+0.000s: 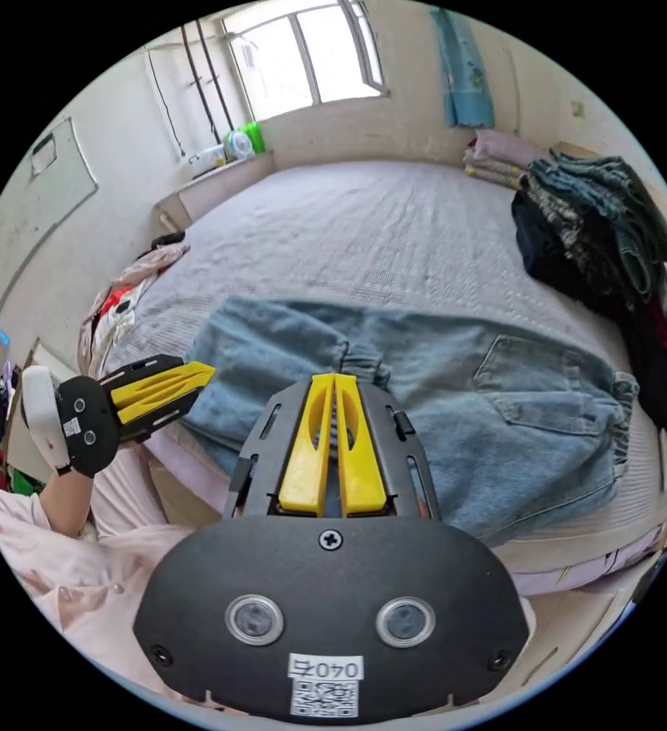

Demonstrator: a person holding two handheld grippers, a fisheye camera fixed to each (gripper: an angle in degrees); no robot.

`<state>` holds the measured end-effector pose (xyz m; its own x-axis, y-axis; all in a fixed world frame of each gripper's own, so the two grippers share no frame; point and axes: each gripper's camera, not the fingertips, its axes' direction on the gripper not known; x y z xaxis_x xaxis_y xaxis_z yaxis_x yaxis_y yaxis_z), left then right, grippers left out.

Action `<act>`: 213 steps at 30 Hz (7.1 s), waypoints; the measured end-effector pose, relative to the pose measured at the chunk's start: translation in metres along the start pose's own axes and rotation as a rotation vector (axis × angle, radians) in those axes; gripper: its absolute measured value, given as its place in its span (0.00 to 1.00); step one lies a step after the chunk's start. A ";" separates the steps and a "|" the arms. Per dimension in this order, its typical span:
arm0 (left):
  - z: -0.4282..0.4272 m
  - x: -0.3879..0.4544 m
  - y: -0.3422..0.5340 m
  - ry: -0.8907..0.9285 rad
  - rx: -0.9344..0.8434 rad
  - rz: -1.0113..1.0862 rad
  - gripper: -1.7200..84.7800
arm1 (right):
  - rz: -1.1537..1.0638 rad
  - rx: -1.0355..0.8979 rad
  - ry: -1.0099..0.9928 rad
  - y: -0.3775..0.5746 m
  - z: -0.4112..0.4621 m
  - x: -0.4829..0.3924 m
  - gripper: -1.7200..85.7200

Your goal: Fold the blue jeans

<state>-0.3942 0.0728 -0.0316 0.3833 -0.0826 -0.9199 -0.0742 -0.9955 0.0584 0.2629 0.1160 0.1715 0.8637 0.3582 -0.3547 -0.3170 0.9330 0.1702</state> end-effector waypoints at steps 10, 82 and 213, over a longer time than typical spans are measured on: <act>0.071 -0.025 -0.097 0.271 -0.106 -0.146 0.01 | -0.028 -0.069 0.119 -0.032 0.080 0.001 0.01; -0.143 -0.340 -0.025 0.339 -0.087 -0.694 0.01 | -0.707 0.117 0.446 0.012 0.155 -0.292 0.14; 0.006 0.058 -0.250 0.419 0.128 0.005 0.01 | -0.048 -0.043 0.365 0.020 0.053 -0.134 0.01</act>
<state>-0.3585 0.3169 -0.1020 0.7211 -0.1253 -0.6814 -0.1806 -0.9835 -0.0103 0.1614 0.0845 0.2714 0.6836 0.2950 -0.6675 -0.3019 0.9471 0.1094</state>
